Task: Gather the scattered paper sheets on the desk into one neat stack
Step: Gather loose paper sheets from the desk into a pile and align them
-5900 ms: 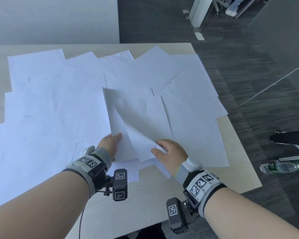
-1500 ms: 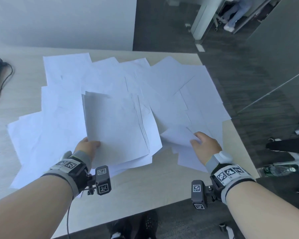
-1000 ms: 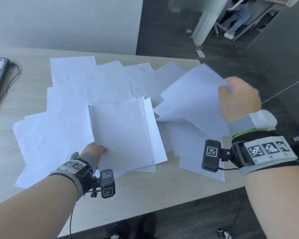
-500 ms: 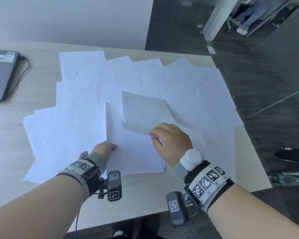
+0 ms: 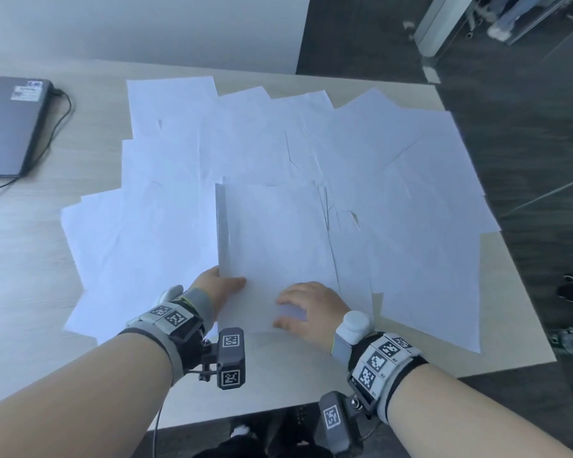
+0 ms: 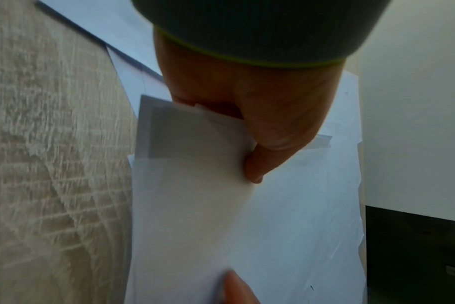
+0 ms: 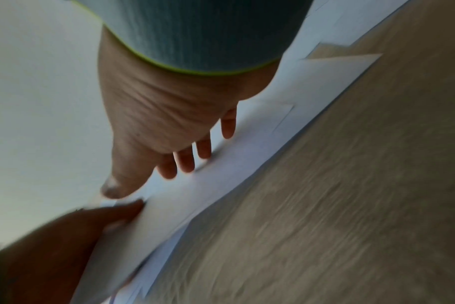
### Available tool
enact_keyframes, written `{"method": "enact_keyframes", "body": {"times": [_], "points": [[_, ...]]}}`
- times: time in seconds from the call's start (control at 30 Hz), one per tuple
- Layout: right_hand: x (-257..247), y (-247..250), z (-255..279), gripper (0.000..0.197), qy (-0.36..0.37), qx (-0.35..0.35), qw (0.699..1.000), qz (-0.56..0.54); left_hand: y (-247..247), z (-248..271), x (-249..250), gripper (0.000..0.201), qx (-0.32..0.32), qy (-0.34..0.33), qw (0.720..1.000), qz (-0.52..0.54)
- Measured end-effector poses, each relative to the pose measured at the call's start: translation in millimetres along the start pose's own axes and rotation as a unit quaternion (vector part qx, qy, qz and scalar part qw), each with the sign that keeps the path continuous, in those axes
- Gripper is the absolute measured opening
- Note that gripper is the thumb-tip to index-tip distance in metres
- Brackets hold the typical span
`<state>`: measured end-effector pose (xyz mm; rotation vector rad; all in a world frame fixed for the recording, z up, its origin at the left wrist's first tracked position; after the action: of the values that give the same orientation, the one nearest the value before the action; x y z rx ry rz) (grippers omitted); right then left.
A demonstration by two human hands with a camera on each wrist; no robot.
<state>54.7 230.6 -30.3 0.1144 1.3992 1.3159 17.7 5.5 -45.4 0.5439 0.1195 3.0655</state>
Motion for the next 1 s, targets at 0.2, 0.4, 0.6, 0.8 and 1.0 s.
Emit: {"method": "enact_keyframes", "body": {"times": [0.2,0.4,0.6,0.8,1.0], "points": [[54,24,38,0.051,-0.245,0.250,0.936,-0.032,9,-9,-4,0.027,-0.002,0.005,1.000,0.019],[71,33,51,0.057,-0.351,0.377,0.828,-0.223,11,-12,-7,0.027,-0.011,0.002,0.999,0.044],[66,39,50,0.022,-0.322,0.390,0.763,-0.403,13,-11,-8,0.019,-0.025,0.003,0.998,0.065],[71,41,54,0.005,-0.325,0.395,0.766,-0.390,8,-9,-7,0.018,-0.021,0.010,0.998,0.063],[80,43,63,0.006,-0.332,0.426,0.760,-0.362,7,-10,-5,0.020,-0.008,-0.001,0.999,0.052]]}}
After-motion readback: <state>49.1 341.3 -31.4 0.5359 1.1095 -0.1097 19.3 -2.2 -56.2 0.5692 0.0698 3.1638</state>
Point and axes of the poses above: each hand's wrist, its own z-axis away from the middle knuckle, its own y-axis out of the back of the hand, x = y × z, the point moved 1 cm from there along -z, towards the middle knuckle, and after that the axes turned 15 degrees about y, right-handed, at the moved point
